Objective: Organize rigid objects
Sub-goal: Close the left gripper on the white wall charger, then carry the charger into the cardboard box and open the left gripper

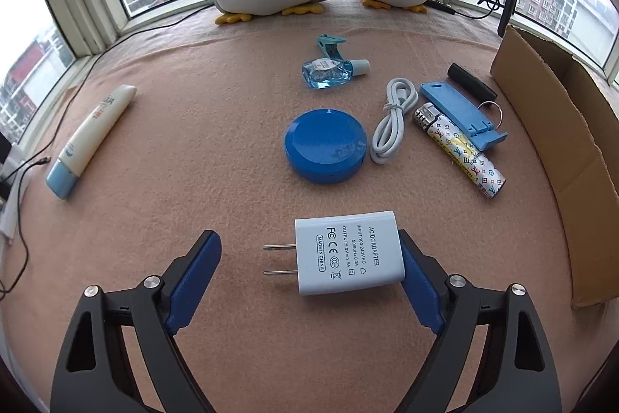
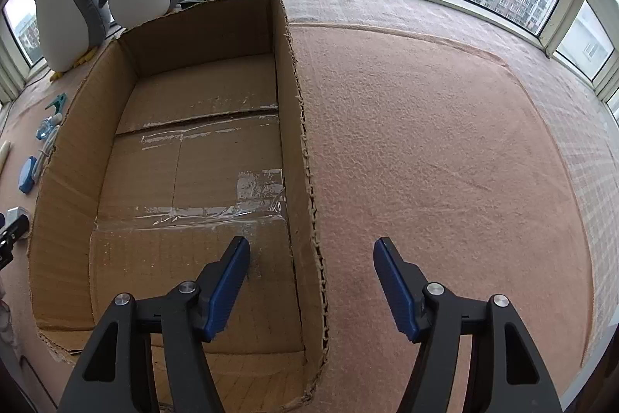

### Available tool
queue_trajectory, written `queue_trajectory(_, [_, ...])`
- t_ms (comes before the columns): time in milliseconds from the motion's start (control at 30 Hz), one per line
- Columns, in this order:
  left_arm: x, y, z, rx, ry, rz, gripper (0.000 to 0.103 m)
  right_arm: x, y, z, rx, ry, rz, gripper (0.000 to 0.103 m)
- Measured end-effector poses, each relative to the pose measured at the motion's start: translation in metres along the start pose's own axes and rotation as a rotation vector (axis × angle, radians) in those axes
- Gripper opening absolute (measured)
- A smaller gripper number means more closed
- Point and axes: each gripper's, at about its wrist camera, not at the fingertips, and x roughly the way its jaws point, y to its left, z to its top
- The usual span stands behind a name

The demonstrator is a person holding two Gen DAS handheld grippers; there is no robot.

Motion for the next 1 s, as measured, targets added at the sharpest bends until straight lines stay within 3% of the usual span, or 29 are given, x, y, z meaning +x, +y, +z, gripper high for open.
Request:
queue_trajectory(233, [-0.002,-0.006,0.002,0.018,-0.015,-0.033,0.063,0.003,0.003,0.002,-0.004,0.006,0.000,0.061])
queue_trajectory(667, [-0.004,0.002,0.001,-0.008,-0.018,-0.067,0.063,0.003,0.004,0.002,-0.002,0.005,-0.001,0.058])
queue_trajectory(1000, [-0.027,0.005,0.013,0.002,-0.072,-0.071,0.063,0.002,0.004,0.001,-0.005,0.005,0.000,0.053])
